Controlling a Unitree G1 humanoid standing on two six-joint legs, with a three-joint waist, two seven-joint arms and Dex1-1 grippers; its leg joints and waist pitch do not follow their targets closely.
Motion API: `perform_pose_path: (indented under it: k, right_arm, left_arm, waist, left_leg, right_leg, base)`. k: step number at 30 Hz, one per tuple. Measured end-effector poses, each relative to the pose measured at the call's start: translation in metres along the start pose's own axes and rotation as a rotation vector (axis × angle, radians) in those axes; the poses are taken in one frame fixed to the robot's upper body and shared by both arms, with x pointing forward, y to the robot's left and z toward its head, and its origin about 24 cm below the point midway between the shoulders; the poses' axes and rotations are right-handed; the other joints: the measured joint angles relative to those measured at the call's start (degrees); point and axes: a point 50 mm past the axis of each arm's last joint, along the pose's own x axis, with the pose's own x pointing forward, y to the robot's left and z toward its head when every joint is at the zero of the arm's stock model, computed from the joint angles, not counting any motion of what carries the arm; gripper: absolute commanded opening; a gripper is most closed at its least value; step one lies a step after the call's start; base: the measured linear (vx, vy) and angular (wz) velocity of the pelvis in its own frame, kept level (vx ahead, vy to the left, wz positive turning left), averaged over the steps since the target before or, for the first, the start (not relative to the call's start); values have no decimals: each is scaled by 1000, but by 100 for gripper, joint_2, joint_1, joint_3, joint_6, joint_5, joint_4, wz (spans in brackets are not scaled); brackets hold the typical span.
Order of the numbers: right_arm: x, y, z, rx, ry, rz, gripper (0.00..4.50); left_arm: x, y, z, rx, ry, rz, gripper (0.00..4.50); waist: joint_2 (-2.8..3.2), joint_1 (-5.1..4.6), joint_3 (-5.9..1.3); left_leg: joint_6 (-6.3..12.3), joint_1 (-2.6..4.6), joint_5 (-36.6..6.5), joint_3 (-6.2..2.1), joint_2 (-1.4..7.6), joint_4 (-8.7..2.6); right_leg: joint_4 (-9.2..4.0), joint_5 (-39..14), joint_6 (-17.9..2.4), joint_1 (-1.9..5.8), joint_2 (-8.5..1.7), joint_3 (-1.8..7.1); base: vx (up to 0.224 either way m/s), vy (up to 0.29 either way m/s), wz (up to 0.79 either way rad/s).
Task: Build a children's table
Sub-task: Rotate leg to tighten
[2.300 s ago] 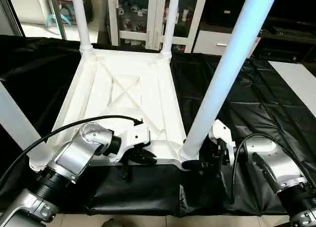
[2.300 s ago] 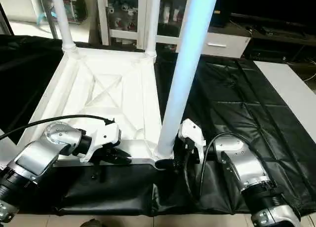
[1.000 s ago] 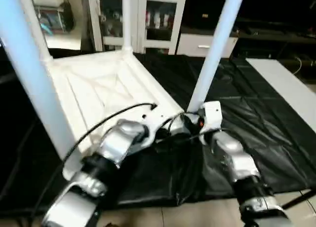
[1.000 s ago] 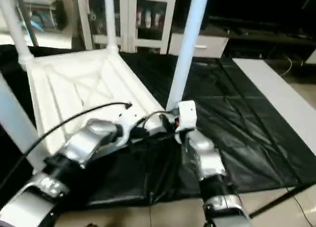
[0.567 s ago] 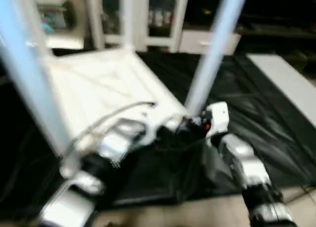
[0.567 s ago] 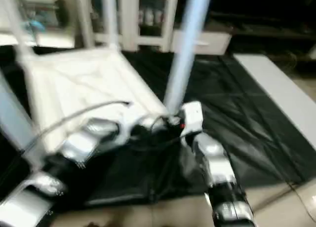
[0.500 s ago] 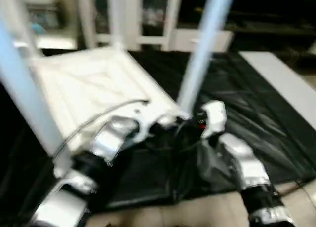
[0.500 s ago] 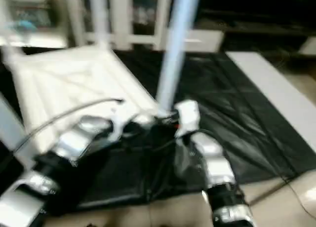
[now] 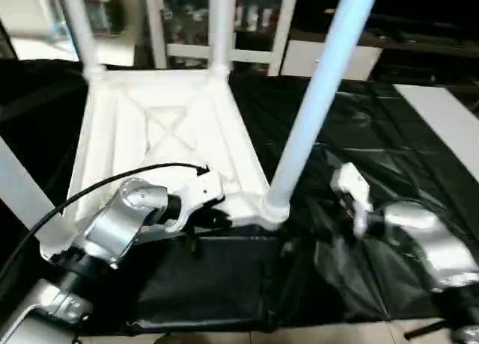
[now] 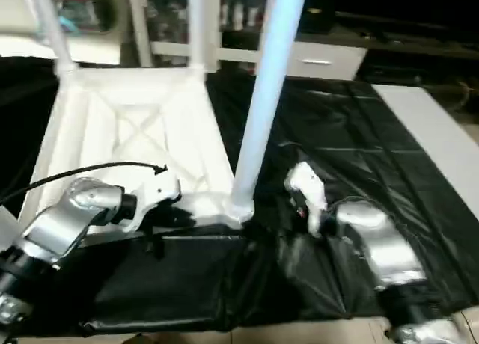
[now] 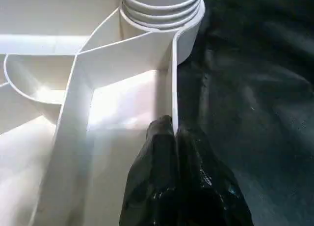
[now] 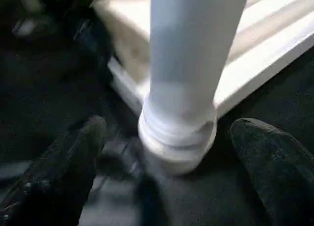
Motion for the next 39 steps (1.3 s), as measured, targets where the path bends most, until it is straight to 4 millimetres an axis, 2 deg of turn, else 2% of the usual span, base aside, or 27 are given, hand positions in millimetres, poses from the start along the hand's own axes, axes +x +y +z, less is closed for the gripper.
perform_pose_path:
  k: [6,13,19,26,28,35,37,39]
  right_arm:
    - [5,0,-2,-2,7,29,442]
    - [35,-1,2,-7,-19,69,442]
    - [38,-5,3,-10,-14,96,442]
    - [37,-1,-6,-24,53,189,390]
    - [37,0,-6,-30,56,207,360]
    - [39,-2,-7,-20,53,203,316]
    - [39,-3,-7,-19,52,203,283]
    - [39,-3,-7,-19,52,204,280]
  left_arm:
    - [-1,-5,0,1,9,-43,0]
    - [5,-13,3,13,2,-114,0]
    - [4,-13,2,6,10,-116,0]
    - [3,-13,2,8,11,-115,0]
    - [3,-13,2,8,12,-115,0]
    - [2,-13,2,6,14,-115,0]
    - [2,-13,2,5,15,-114,0]
    - [2,-13,2,5,15,-114,0]
  waist:
    - [-40,-13,-8]
    - [-44,16,-7]
    - [-66,-10,-8]
    - [-78,2,-9]
    - [-81,5,-10]
    - [-81,2,-10]
    - [-81,0,-10]
    - [-81,-1,-10]
  left_leg:
    - [-24,8,-11,5,3,11]
    - [-27,1,-8,16,7,40]
    - [-26,3,-8,22,10,47]
    - [-26,1,-8,22,11,50]
    - [-26,1,-8,22,12,50]
    - [-27,3,-8,22,12,53]
    - [-27,4,-8,21,12,54]
    - [-27,5,-8,22,13,55]
  right_leg:
    - [4,4,-4,3,2,7]
    - [10,5,-4,27,1,28]
    - [25,4,-1,26,1,35]
    - [35,-3,9,22,0,35]
    - [36,-4,10,22,0,34]
    - [41,-3,10,23,0,35]
    - [43,-4,10,23,0,35]
    - [45,-4,10,23,0,35]
  base:
    - [0,0,0]
    - [0,0,0]
    - [0,0,0]
    - [0,0,0]
    - [0,0,0]
    - [0,0,0]
    - [0,0,0]
    - [0,0,0]
